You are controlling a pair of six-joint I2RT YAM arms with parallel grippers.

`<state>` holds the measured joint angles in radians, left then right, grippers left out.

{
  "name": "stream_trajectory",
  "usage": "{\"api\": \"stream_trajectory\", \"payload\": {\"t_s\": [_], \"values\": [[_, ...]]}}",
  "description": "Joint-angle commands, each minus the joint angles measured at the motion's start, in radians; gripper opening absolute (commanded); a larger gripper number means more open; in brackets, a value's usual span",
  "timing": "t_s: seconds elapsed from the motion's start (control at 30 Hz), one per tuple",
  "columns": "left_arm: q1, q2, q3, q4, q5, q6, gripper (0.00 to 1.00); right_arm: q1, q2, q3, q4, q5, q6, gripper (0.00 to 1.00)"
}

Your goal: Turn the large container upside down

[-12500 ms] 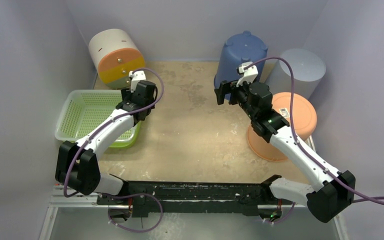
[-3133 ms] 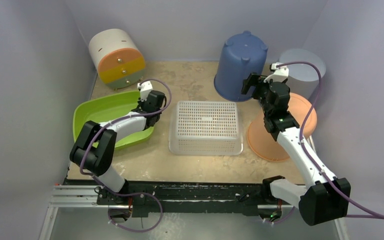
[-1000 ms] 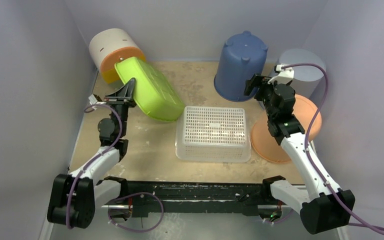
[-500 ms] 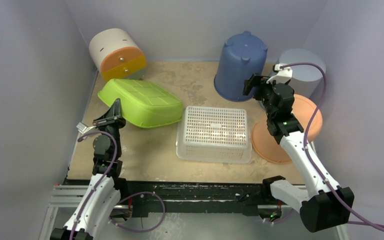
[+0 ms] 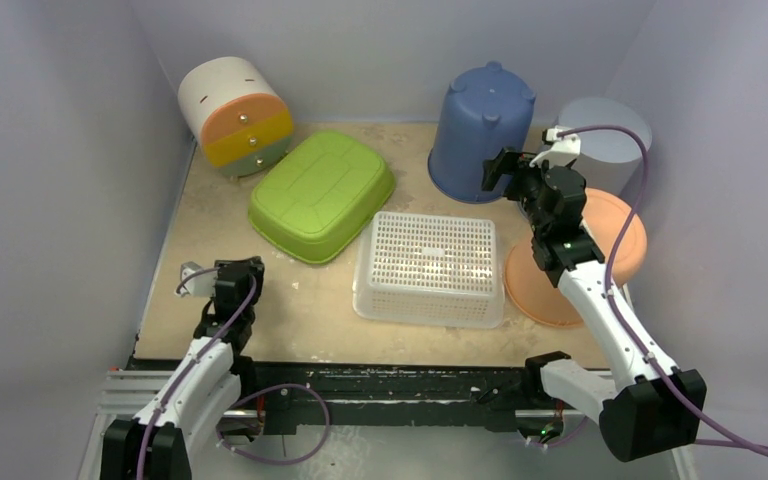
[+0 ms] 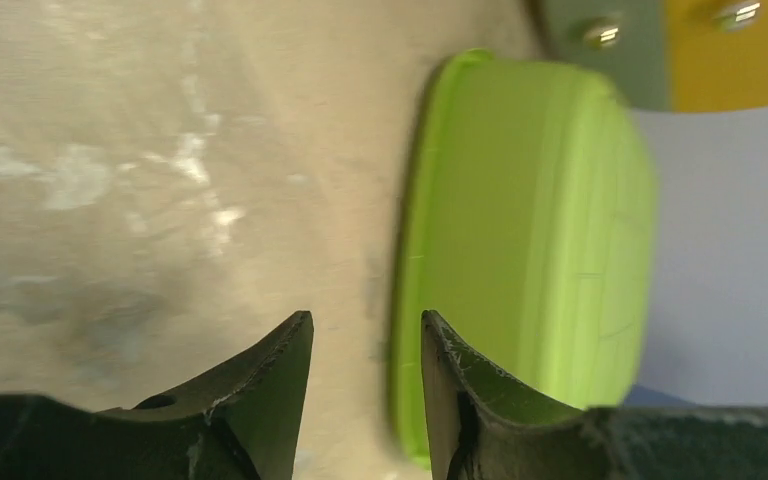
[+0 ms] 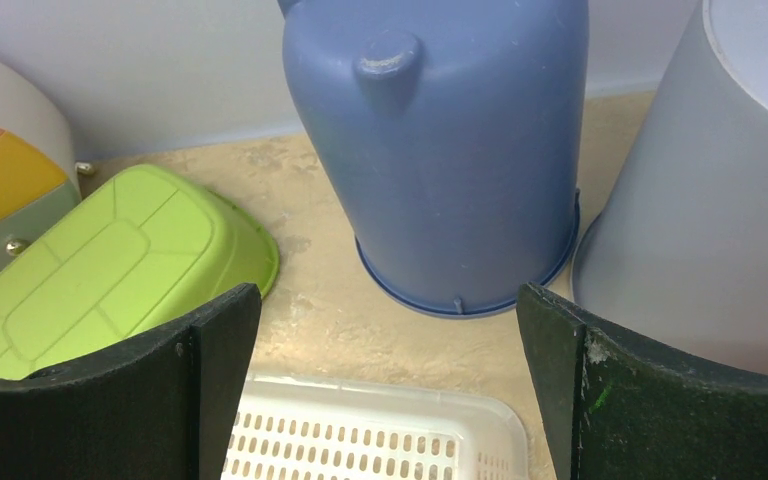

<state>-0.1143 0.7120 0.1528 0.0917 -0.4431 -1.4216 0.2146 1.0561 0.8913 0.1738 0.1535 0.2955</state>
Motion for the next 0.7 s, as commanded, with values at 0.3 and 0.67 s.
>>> {"api": "stream_trajectory", "payload": {"t_s": [0.3,0.67], "values": [[-0.001,0.014,0.117,-0.221,-0.094,0.245,0.50,-0.006,0.014,0.015,0.040,-0.047,-0.028,1.00],[-0.044,0.331,0.619,-0.321,-0.012,0.769,0.61,0.132,0.127,0.136,-0.037,-0.036,-0.061,1.00]]}}
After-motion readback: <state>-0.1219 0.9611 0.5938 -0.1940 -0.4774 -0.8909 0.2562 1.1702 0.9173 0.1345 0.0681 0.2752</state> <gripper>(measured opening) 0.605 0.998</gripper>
